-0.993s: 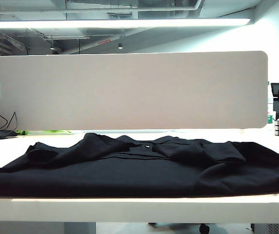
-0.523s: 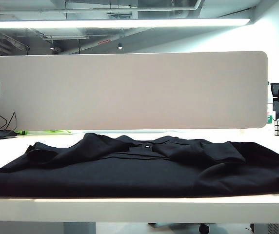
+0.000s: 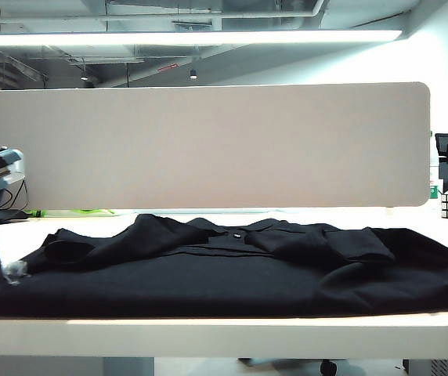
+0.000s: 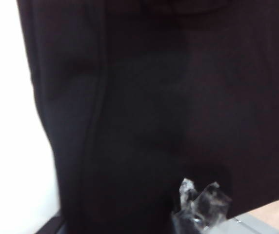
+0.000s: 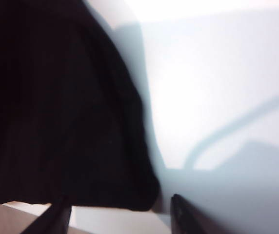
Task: Fold the bottom side of the T-shirt horizontally towards the center, about one-third of the way, then fold the sleeve back towards the center, creating a straight line along the edge of the T-shirt, and finally fold the bottom of the T-shirt up towards the top, creating a neat rectangle.
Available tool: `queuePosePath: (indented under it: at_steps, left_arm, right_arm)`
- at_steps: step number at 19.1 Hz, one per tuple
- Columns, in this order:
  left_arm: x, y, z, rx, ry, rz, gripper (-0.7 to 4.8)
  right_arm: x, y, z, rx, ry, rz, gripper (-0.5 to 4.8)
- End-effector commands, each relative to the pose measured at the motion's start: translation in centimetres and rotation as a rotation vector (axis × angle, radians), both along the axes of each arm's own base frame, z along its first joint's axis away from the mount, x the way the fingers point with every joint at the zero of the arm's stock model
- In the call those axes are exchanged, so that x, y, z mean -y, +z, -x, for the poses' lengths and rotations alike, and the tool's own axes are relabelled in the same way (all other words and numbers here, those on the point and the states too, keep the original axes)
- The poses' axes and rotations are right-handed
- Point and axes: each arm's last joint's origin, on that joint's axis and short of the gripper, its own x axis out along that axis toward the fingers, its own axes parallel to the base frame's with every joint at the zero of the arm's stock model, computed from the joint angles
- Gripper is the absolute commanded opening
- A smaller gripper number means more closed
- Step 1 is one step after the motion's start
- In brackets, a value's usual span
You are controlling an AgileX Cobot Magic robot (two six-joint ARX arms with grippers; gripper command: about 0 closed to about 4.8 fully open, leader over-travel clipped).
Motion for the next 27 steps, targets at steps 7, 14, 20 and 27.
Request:
queuePosePath:
  at_steps: [7,14,20,27]
  left_arm:
    - [0.0,-0.7,0.2,-0.040,0.003,0.005,2.42]
    - [0.1,-0.7,0.2,-0.033,0.003,0.007,2.42]
    - [0.1,-0.6,0.1,-0.023,-0.007,0.005,2.42]
    - [0.1,-0.6,0.0,-0.003,-0.021,0.004,1.21]
  right_arm:
    - [0.0,0.1,-0.4,0.040,0.000,-0.018,1.95]
    - [-0.1,0.1,-0.4,0.038,-0.003,-0.045,2.14]
    - [-0.4,0.0,-0.3,0.008,-0.005,-0.004,2.65]
    - [-1.9,-1.7,-1.6,-0.035,0.037,0.016,0.72]
